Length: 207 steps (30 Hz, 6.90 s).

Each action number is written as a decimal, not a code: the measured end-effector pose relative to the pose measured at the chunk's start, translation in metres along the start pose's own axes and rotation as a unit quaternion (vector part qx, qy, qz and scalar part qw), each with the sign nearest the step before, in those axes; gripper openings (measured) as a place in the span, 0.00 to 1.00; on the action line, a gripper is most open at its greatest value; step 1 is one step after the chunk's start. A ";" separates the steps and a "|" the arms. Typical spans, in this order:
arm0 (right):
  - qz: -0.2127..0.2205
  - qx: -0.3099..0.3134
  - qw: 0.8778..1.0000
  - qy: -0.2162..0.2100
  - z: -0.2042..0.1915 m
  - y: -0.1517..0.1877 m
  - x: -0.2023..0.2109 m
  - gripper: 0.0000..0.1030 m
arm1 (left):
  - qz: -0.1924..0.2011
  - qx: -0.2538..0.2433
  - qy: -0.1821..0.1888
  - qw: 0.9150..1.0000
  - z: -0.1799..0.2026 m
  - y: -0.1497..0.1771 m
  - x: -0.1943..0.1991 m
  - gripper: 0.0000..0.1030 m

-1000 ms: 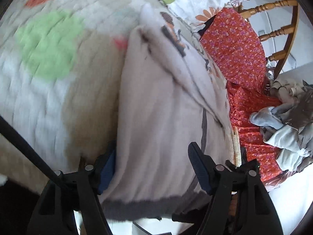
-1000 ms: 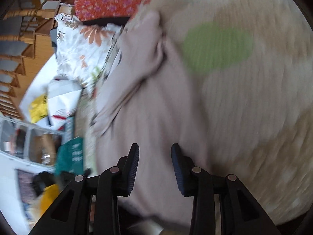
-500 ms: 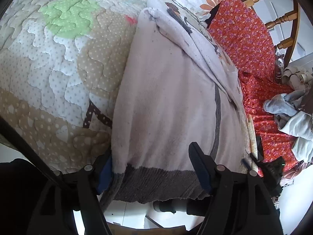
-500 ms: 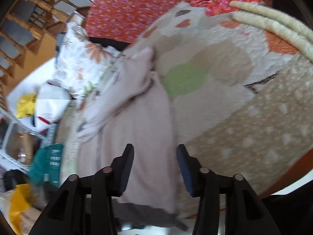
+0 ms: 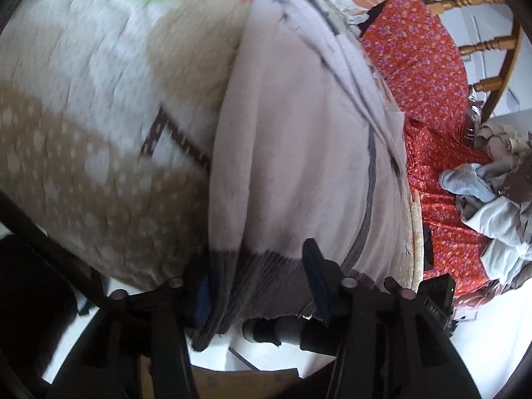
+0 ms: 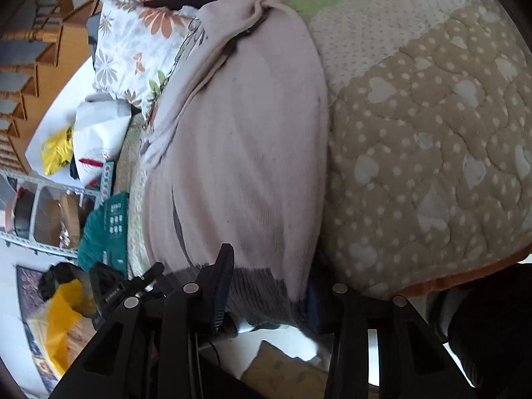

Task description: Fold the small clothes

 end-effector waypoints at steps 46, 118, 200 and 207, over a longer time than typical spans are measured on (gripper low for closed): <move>0.120 0.107 0.987 -0.015 -0.093 -0.133 0.072 0.05 | 0.142 -0.094 -0.043 0.984 0.116 -0.171 0.034 0.09; 0.064 0.124 0.963 0.230 0.002 -0.150 0.012 0.06 | 0.132 -0.108 -0.205 0.964 0.054 -0.196 0.049 0.61; 0.176 0.078 0.961 0.198 -0.005 -0.138 0.037 0.16 | 0.058 -0.229 -0.129 0.963 0.156 -0.139 -0.083 0.68; 0.261 0.102 0.938 0.204 -0.034 -0.158 0.099 0.33 | 0.057 -0.258 -0.122 0.957 0.182 -0.128 -0.110 0.68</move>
Point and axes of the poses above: each gripper's, at about its wrist camera, not at the fingertips, and x roughly against the way its jaws point, z to its right, y to its underside, the point moved 7 cm from there along -x, roughly the way its jaws point, and after that the axes turned 12 degrees about y, right-handed, at the moved point
